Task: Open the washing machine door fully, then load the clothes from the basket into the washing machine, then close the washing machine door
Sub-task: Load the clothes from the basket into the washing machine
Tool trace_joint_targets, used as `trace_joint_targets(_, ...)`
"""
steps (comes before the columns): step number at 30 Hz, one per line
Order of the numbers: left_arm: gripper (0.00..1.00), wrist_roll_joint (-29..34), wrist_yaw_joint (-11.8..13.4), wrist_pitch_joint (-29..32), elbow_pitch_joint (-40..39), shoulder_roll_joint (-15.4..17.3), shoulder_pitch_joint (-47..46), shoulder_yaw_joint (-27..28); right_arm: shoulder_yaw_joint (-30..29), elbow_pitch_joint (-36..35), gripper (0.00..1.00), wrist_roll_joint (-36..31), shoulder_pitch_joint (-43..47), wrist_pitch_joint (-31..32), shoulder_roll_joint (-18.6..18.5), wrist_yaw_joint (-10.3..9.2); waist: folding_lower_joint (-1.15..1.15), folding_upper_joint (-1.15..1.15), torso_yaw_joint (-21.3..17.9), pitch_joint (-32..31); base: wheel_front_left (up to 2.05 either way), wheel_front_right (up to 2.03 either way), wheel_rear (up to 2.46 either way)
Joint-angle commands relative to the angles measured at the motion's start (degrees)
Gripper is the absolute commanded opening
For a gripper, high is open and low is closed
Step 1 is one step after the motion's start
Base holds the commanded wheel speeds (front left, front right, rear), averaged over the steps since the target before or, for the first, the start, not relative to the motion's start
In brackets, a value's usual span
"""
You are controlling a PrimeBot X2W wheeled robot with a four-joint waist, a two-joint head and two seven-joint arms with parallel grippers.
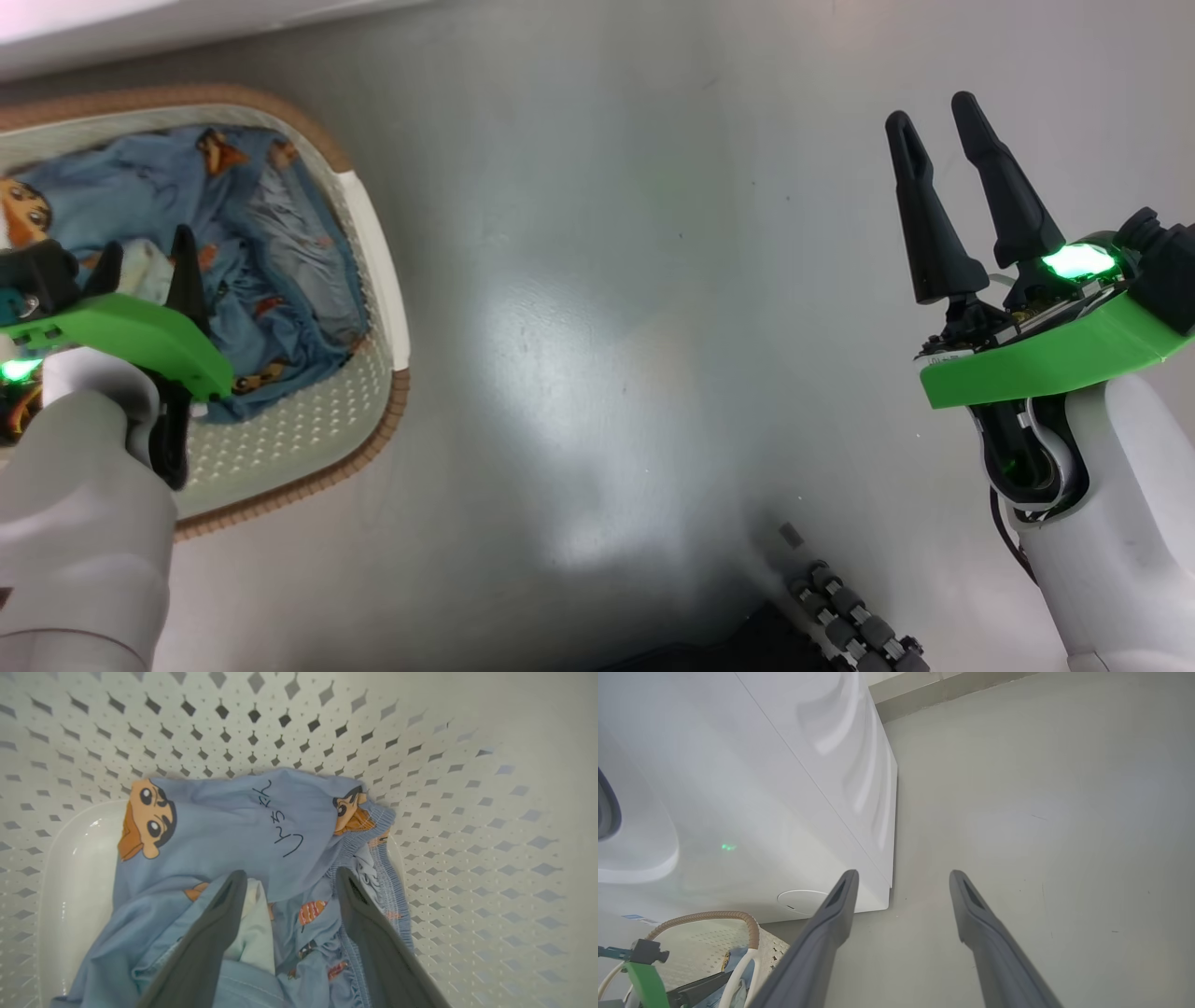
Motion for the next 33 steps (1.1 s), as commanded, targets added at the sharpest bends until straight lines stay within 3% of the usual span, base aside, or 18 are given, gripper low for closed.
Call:
trace_joint_targets(1,1.00,-0.7,-0.2,-0.2,0.6,2.2,1.0,0.6,0.8,-1.3,1.00,0.5,1.6,-0.3,0.0,0.36,0.00,0.00,-0.8,0.9,0.00,0.00,0.00)
trace_joint_targets(9,1.00,-1.5,-0.2,0.6,3.4,3.0,-1.6,0.4,1.2,-1.7,1.00,0.4,0.7,-0.3,0.4,0.36,0.00,0.00,-1.9,3.1,0.00,0.00,0.00)
trace_joint_targets(24,1.00,-3.1,-0.2,13.6,4.8,2.4,-2.1,-4.1,1.9,-1.8,1.00,0.6,-0.1,-0.3,0.4,0.36,0.00,0.00,-2.6,4.2,0.00,0.00,0.00)
trace_joint_targets(33,1.00,-0.9,0.9,15.5,5.0,4.0,-2.8,-8.0,1.8,-1.5,1.00,0.8,0.0,-0.3,0.5,0.36,0.00,0.00,-3.7,5.1,0.00,0.00,0.00)
